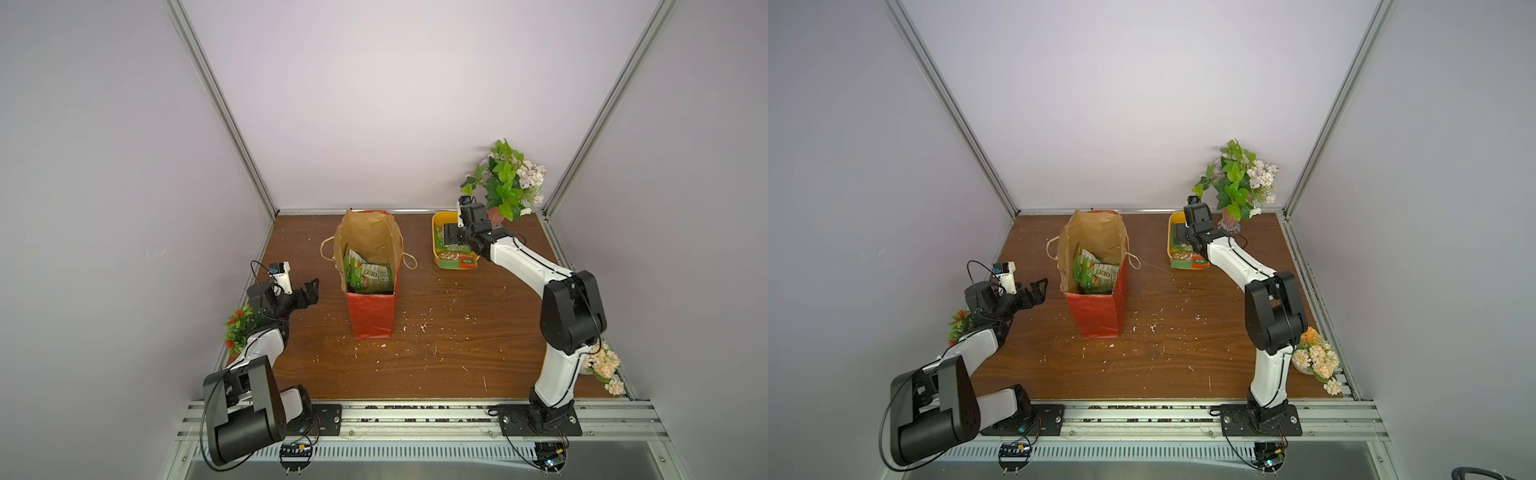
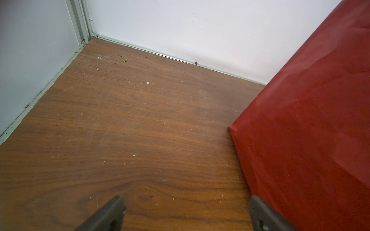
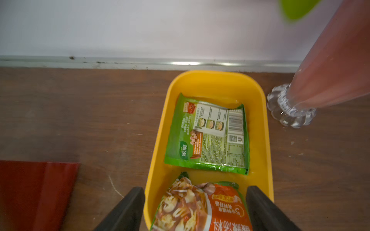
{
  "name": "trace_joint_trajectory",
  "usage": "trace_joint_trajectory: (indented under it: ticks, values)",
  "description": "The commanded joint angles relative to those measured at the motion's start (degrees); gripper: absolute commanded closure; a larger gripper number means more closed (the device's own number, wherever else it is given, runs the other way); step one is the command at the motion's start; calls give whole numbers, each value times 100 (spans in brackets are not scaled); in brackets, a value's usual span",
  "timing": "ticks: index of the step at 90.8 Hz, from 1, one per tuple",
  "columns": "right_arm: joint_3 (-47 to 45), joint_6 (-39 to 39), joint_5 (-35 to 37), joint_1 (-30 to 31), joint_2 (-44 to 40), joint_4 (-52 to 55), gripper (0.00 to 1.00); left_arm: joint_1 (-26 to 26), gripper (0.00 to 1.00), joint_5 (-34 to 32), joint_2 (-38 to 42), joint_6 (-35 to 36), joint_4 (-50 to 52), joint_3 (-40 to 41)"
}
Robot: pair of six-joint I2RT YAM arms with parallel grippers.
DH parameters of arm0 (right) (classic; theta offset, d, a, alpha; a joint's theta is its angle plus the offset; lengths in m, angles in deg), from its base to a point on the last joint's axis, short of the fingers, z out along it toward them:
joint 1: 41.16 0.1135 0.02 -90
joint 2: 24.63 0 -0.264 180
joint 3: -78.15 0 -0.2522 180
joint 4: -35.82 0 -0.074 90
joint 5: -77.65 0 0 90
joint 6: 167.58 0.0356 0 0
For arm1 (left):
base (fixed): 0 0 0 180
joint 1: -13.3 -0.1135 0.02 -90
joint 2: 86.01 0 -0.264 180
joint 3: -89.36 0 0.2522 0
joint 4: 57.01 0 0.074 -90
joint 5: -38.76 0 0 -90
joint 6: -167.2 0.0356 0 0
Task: Place the condiment packets inside the bag
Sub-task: Pick up the condiment packet from the storage box.
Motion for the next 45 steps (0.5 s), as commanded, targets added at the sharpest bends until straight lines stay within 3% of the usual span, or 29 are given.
trace_joint_trajectory:
  ticks: [1,31,45]
  values:
    - [571,284,260,-33,237,-115,18,-105,0,79,29,33,-23,4]
    - [2353,537,685,-192,1911,556,11,-105,0,78,30,38,-23,5]
    - [2693,588,678,-275,2268,710,11,-105,0,83,33,44,-32,12]
